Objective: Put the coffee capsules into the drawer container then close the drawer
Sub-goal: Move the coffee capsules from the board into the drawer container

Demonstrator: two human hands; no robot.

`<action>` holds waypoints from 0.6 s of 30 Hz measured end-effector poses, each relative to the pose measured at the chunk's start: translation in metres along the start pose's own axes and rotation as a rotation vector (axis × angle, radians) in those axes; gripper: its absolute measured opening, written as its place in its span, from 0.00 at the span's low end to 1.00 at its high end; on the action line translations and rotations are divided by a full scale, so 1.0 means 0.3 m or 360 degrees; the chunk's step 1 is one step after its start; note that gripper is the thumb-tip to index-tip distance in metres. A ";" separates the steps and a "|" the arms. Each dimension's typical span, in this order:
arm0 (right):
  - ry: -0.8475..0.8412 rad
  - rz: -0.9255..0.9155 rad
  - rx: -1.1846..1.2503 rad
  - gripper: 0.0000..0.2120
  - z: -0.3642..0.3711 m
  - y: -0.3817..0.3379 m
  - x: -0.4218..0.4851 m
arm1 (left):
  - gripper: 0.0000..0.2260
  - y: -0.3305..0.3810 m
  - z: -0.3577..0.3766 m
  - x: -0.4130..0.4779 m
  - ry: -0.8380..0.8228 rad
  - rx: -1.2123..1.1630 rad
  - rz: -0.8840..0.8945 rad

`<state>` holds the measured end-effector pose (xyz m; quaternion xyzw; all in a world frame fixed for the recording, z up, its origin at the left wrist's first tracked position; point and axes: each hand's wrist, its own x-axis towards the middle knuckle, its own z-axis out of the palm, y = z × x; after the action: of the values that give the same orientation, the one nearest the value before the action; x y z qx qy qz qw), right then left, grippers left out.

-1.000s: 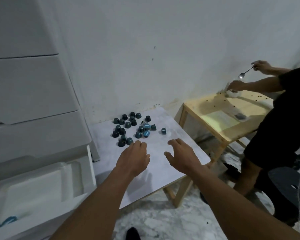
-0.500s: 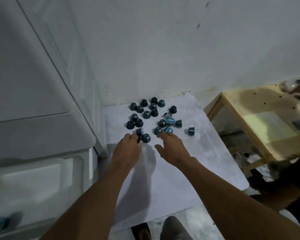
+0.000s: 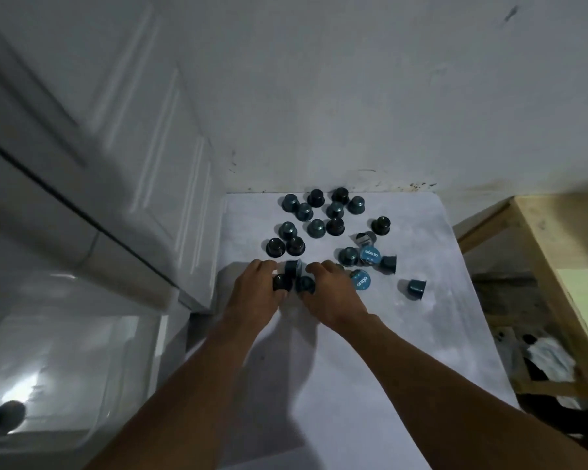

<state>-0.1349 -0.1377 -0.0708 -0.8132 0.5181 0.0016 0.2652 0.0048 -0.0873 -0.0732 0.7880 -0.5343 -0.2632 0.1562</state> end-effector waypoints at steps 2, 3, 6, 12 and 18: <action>-0.0035 -0.0017 0.0009 0.16 0.003 0.009 0.024 | 0.20 -0.006 0.009 0.015 -0.0001 -0.0008 -0.0035; -0.0055 -0.0018 0.0010 0.14 0.003 0.013 0.035 | 0.20 -0.007 0.014 0.021 -0.0003 -0.0009 -0.0042; -0.0062 -0.0029 0.0016 0.12 0.004 0.021 0.053 | 0.14 -0.011 0.023 0.034 0.0004 0.0030 -0.0023; -0.0059 -0.0041 0.0044 0.11 0.009 0.023 0.054 | 0.07 -0.009 0.042 0.060 0.0035 0.0074 -0.0008; -0.0045 -0.0006 0.0052 0.11 0.012 0.021 0.033 | 0.06 -0.008 0.045 0.041 0.0072 0.0095 0.0023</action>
<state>-0.1347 -0.1465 -0.0794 -0.8096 0.5126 0.0042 0.2859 0.0022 -0.0972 -0.0885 0.7942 -0.5438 -0.2281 0.1467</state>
